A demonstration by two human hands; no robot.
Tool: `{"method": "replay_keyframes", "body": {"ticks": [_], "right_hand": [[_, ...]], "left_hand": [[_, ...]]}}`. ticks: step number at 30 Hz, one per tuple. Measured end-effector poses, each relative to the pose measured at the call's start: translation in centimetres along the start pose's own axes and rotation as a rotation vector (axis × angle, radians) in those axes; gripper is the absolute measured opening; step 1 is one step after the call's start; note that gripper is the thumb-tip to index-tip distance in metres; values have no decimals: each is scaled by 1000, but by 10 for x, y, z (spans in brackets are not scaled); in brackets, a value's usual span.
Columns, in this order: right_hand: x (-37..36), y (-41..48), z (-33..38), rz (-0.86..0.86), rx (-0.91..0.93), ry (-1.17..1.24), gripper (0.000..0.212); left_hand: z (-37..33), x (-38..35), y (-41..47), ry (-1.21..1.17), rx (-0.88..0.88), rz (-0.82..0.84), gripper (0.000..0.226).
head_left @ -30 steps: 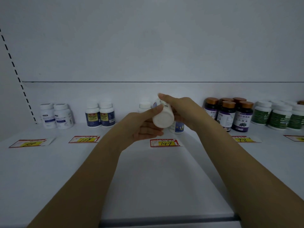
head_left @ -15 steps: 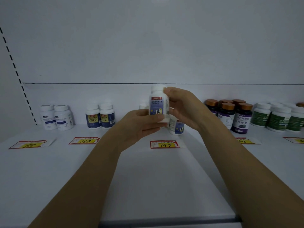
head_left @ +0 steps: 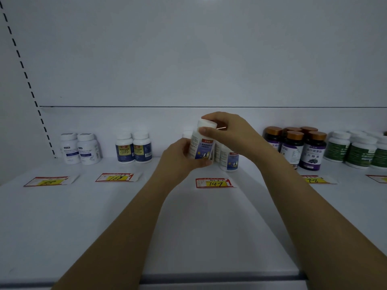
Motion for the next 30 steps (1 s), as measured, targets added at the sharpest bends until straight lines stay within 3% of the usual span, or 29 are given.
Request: {"method": "replay_keyframes", "body": {"ticks": [6,11,14,19,30], "right_hand": [[-9,15,-2,-3,-1,-180,39],[-20,24,-15,-63,-11,-299,41],[-26,23,-24,-81,-15,-361,40],[-34,17,-34,-33,-35,-430,39],[-32,12,-40,-66,-40,-538,37]], "left_hand": [[22,-5,-1,283,81,-28,59],[48,-13,0,622,191,90,81],[53,-17,0,773,251,190,76],[64,-21,-3,851,331,325,64],[66,-23,-3,894,354,350,64]]}}
Point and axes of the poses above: each hand's wrist, its own y-axis towards the middle knuckle, its own x-axis out of the back of the hand, z = x × y, the point moved 4 cm from there along y, towards the middle knuckle, and after that the axes turned 7 degrees about z, right-handed, at the moved point
